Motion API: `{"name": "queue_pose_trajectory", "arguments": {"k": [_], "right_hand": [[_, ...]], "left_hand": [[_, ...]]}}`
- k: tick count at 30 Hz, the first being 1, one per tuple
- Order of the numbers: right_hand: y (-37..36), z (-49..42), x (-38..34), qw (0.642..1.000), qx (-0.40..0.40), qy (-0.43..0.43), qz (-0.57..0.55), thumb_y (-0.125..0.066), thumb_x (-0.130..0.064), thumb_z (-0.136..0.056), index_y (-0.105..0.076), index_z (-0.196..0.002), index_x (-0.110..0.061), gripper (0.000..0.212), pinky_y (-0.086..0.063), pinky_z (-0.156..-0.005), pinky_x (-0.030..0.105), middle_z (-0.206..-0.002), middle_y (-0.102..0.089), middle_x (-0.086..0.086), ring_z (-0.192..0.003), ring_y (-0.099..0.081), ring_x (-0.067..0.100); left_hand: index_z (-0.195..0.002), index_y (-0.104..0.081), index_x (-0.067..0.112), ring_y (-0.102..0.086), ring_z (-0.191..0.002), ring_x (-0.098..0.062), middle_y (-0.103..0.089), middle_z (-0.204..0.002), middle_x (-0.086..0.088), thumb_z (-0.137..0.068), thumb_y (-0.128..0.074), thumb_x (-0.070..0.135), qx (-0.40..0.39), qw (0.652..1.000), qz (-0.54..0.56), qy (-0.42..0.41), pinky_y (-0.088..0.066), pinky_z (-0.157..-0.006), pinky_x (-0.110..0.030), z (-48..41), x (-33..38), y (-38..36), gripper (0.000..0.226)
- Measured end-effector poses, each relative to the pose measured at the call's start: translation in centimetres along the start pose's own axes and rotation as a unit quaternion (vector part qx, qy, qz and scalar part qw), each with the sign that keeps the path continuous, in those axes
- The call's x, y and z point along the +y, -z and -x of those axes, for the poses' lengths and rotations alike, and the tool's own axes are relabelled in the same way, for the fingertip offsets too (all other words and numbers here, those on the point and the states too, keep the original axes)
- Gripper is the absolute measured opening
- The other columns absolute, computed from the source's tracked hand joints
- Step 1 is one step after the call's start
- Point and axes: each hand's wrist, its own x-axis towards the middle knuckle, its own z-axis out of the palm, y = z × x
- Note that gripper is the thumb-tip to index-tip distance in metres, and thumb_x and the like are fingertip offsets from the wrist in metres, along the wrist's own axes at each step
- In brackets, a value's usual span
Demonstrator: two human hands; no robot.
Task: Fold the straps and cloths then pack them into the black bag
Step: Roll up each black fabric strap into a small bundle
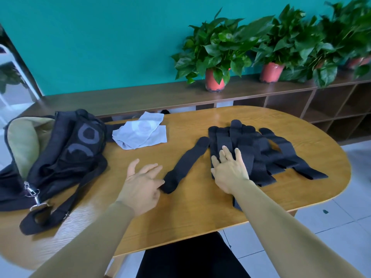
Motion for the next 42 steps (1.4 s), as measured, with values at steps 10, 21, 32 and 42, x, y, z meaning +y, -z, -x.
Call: {"name": "queue_pose_trajectory", "arguments": {"k": [10,21,32,42], "right_hand": [[0.8,-1.9,-5.9,0.994,0.028,0.104,-0.011,-0.014,-0.042,-0.102,-0.011,-0.15,-0.01,0.058,-0.005,-0.115,0.051,-0.156,-0.014,0.016,-0.146,0.004,0.027],[0.0,-0.7,-9.8,0.981,-0.015,0.187,-0.055,-0.014,-0.048,-0.101,-0.007,-0.152,-0.016,0.061,-0.004,-0.114,0.046,-0.159,-0.005,0.008,-0.146,0.005,0.02],[1.0,1.3,-10.7,0.929,0.141,0.32,-0.119,-0.038,-0.037,-0.099,-0.034,-0.145,-0.017,0.05,-0.013,-0.115,0.042,-0.154,-0.029,0.008,-0.145,-0.015,0.022],[0.6,-2.0,-11.7,0.957,0.003,0.277,-0.086,-0.021,-0.043,-0.102,-0.012,-0.152,-0.025,0.054,0.0,-0.118,0.038,-0.159,-0.006,0.001,-0.146,0.003,0.015]], "left_hand": [[-0.145,-0.038,0.028,-0.023,-0.141,0.001,-0.024,-0.157,0.01,-0.098,-0.038,0.015,-0.115,0.987,0.098,-0.06,0.009,-0.116,-0.036,-2.6,0.1,-1.2,0.049],[-0.094,-0.073,0.036,-0.059,-0.075,-0.002,-0.062,-0.087,0.018,-0.07,-0.058,0.048,-0.016,0.99,0.118,-0.079,-0.021,-0.095,-0.036,4.6,-0.1,-1.9,0.031],[-0.097,-0.073,0.038,-0.055,-0.085,0.0,-0.059,-0.087,0.019,-0.076,-0.044,0.062,0.041,0.991,0.122,-0.032,-0.021,-0.096,-0.037,6.7,0.3,-1.8,0.044],[-0.098,-0.074,0.035,-0.062,-0.094,0.004,-0.063,-0.089,0.017,-0.077,-0.048,0.062,0.047,0.987,0.144,-0.043,-0.017,-0.103,-0.038,6.5,0.2,-2.3,0.043]]}}
